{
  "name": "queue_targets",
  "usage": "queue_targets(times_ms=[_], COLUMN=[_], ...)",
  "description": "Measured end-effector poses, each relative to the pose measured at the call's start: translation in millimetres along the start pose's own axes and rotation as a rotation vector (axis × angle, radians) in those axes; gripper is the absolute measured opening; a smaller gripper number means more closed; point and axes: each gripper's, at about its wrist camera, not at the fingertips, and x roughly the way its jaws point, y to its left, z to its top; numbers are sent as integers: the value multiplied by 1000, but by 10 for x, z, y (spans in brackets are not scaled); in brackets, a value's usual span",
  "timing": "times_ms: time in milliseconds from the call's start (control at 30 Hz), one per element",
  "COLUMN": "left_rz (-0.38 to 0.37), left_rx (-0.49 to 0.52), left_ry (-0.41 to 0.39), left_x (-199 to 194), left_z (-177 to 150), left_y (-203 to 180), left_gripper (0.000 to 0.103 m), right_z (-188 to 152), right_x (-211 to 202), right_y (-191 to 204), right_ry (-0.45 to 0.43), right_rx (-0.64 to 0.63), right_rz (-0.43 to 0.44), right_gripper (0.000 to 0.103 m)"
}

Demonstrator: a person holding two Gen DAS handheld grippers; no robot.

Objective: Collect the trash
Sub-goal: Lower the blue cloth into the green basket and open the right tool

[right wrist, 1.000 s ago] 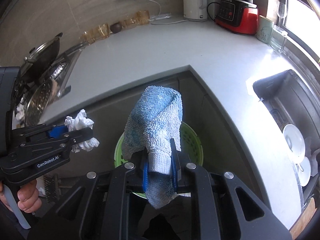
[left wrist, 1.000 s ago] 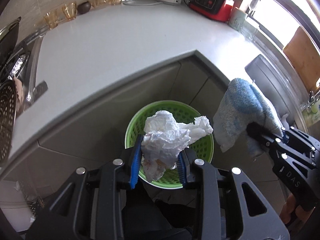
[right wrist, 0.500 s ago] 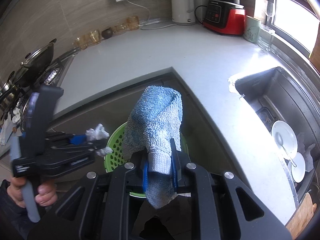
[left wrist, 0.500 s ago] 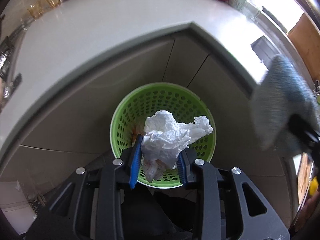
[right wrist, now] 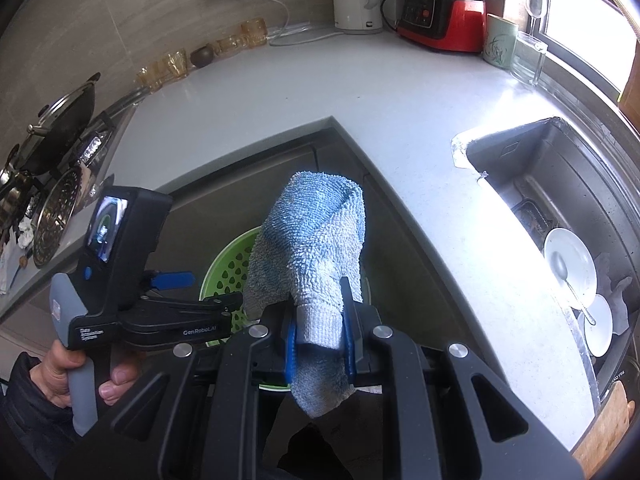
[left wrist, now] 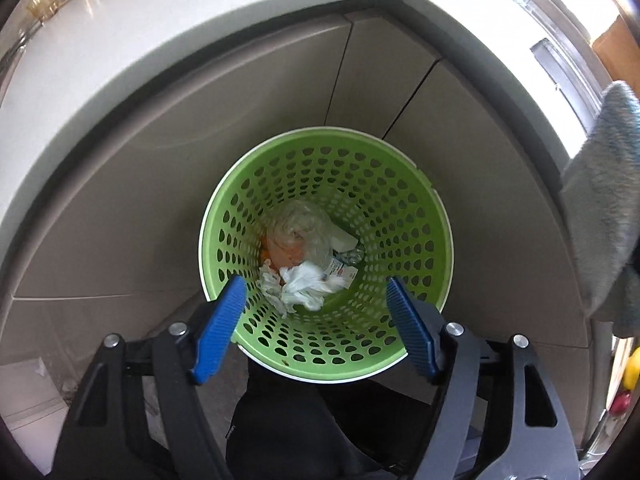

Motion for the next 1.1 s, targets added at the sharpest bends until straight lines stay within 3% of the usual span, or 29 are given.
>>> queue_targets(times_ms=[200,333,567,1100], left_rz=[30,65,92,104], left_rx=[6,2,-52,-94], left_ry=[-41,-92,-148,-155], left_x=[-210,-435,-757,-758], left_z=[13,-15,-103,-81], left_y=[50,123,370,466], left_gripper=[71,78,78,79], right_z=[30,27,3,38], right_x=[52,90,227,586], right_y=[20,21,76,279], right_ry=[6,18,58,143], right_rx=[0,-2,-20,-91], right_rz=[6,10,29,69], right_gripper=[18,18,18,18])
